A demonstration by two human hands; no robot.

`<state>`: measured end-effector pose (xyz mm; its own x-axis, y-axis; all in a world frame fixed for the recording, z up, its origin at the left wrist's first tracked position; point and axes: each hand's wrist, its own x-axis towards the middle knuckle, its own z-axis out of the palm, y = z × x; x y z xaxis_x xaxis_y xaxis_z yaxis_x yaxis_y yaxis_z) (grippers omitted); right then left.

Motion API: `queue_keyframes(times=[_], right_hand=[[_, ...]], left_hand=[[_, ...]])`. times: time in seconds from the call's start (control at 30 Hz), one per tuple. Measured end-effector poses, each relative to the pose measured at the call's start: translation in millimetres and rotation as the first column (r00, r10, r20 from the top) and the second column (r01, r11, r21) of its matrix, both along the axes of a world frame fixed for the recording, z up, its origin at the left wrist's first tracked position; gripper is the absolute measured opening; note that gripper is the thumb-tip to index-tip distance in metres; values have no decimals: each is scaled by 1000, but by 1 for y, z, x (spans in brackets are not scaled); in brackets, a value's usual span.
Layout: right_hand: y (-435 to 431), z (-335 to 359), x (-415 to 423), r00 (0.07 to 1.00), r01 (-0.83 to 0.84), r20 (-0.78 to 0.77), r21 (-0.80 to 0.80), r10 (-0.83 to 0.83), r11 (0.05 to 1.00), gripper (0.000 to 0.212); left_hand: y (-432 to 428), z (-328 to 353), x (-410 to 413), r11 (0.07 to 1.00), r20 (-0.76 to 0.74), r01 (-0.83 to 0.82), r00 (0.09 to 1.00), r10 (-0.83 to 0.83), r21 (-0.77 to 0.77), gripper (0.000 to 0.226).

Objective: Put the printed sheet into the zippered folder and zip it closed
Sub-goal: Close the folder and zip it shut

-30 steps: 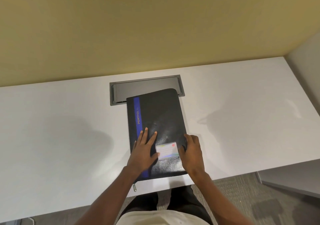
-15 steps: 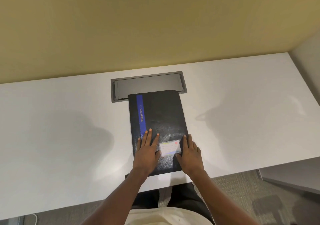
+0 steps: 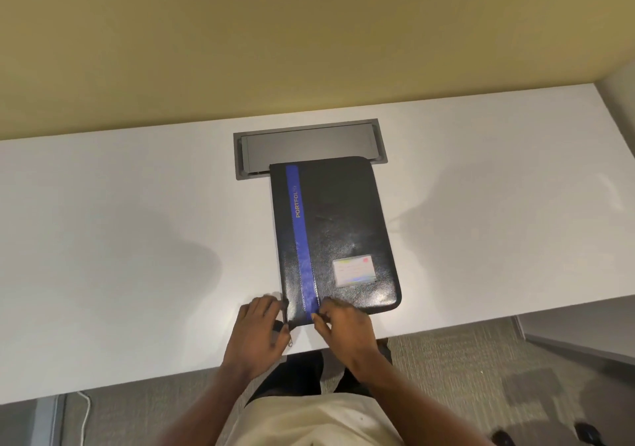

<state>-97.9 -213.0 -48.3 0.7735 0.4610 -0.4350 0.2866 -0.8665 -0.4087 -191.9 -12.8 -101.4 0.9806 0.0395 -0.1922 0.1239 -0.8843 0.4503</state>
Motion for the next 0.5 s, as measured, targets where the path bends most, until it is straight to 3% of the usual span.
queue_keyframes(times=[0.2, 0.4, 0.5], right_hand=[[31, -10, -30, 981, -191, -54, -86, 187, 978, 35], [50, -14, -45, 977, -198, 30, -226, 210, 954, 32], [55, -15, -48, 982, -107, 130, -218, 138, 970, 35]], left_hand=[[3, 5, -18, 999, -67, -11, 998, 8, -34, 17], [1, 14, -17, 1000, -136, 19, 991, -19, -1, 28], [-1, 19, -16, 1000, -136, 23, 990, -22, 1, 31]])
